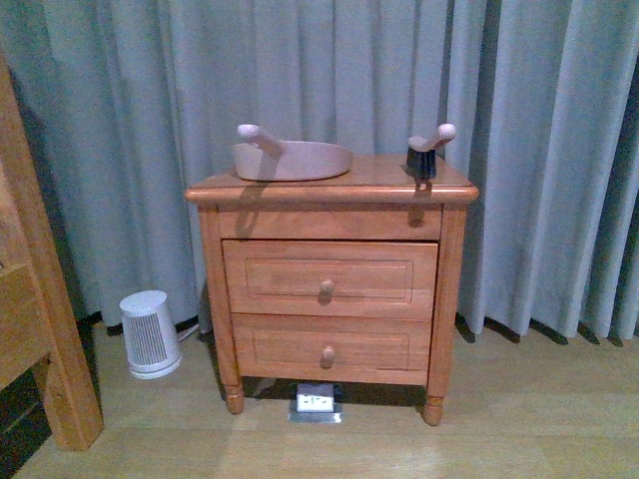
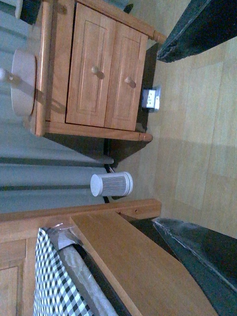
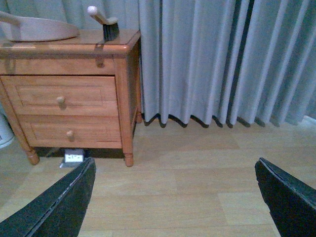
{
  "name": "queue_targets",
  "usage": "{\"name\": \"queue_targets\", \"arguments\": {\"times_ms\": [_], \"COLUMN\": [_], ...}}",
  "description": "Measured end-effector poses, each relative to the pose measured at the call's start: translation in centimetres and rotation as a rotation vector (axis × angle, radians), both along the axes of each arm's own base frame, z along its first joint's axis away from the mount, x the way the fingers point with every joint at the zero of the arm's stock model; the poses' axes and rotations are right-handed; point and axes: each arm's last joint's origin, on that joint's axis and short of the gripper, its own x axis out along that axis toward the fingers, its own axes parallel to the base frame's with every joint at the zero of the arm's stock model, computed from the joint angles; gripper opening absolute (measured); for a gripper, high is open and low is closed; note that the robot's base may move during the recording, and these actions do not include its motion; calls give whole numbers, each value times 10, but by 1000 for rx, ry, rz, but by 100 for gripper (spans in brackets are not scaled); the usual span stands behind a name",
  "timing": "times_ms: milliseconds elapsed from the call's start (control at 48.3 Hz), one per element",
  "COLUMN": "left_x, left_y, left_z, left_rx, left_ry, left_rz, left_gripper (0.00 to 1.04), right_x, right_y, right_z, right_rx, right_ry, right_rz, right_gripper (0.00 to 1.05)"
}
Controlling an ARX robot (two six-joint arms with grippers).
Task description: Clean up trash
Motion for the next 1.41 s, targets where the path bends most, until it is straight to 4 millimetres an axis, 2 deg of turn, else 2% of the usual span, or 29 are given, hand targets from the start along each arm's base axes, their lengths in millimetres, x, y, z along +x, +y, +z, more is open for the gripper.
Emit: {"name": "queue_targets", "arguments": {"times_ms": [1409], "left_x": [0], "left_y": [0], "left_z": [0], "left_rx": [0], "left_ry": [0], "left_rz": [2], "left_gripper": [97], "right_x": [0], "right_y": [0], "right_z": [0], "right_rx": [0], "right_ry": [0], "right_rz": [2], "right_gripper": [97]}}
